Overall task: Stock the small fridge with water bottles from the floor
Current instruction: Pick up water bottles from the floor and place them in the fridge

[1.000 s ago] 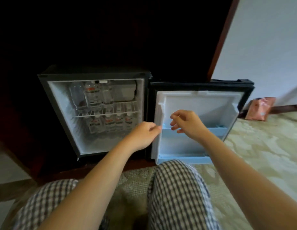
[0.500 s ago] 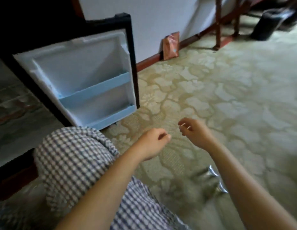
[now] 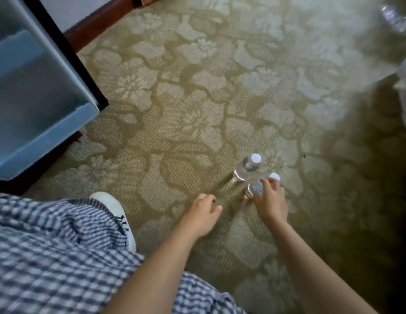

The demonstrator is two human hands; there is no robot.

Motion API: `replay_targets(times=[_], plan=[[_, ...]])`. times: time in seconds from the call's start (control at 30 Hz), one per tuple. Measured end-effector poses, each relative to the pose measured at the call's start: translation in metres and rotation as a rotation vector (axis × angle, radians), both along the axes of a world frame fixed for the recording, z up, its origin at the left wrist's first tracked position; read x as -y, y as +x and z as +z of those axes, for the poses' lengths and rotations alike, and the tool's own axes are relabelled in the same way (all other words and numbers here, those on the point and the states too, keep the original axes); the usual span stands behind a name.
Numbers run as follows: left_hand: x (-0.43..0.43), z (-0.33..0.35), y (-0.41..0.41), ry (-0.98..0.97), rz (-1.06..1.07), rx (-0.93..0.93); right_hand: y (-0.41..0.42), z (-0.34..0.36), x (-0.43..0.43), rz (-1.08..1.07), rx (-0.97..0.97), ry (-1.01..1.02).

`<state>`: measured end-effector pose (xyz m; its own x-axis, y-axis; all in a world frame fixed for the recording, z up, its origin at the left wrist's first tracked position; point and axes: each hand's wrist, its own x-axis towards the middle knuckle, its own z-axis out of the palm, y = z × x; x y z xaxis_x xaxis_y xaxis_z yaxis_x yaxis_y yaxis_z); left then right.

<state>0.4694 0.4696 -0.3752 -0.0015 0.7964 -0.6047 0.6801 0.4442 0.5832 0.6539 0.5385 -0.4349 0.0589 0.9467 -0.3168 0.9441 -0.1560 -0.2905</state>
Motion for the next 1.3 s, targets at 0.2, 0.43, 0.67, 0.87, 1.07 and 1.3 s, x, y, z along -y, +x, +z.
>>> replay_targets(times=[0.2,0.43,0.67,0.87,1.07,1.3], plan=[[-0.001,-0.018,0.003,-0.089,-0.092,-0.055,0.019,-0.006,-0.018,-0.176,0.062,0.098],[-0.002,-0.019,0.004,-0.106,-0.081,-0.052,0.027,-0.009,-0.062,0.047,0.153,-0.085],[-0.001,-0.019,0.003,-0.139,-0.089,-0.037,0.013,-0.005,-0.063,0.127,0.339,-0.116],[0.0,-0.014,0.002,-0.135,-0.067,-0.019,0.005,0.011,-0.046,0.335,0.225,-0.051],[0.004,-0.001,-0.002,-0.163,-0.036,0.088,-0.028,0.062,-0.033,0.439,-0.104,-0.039],[0.0,0.028,-0.028,0.095,0.182,0.359,-0.094,0.125,-0.044,0.546,-0.441,-0.095]])
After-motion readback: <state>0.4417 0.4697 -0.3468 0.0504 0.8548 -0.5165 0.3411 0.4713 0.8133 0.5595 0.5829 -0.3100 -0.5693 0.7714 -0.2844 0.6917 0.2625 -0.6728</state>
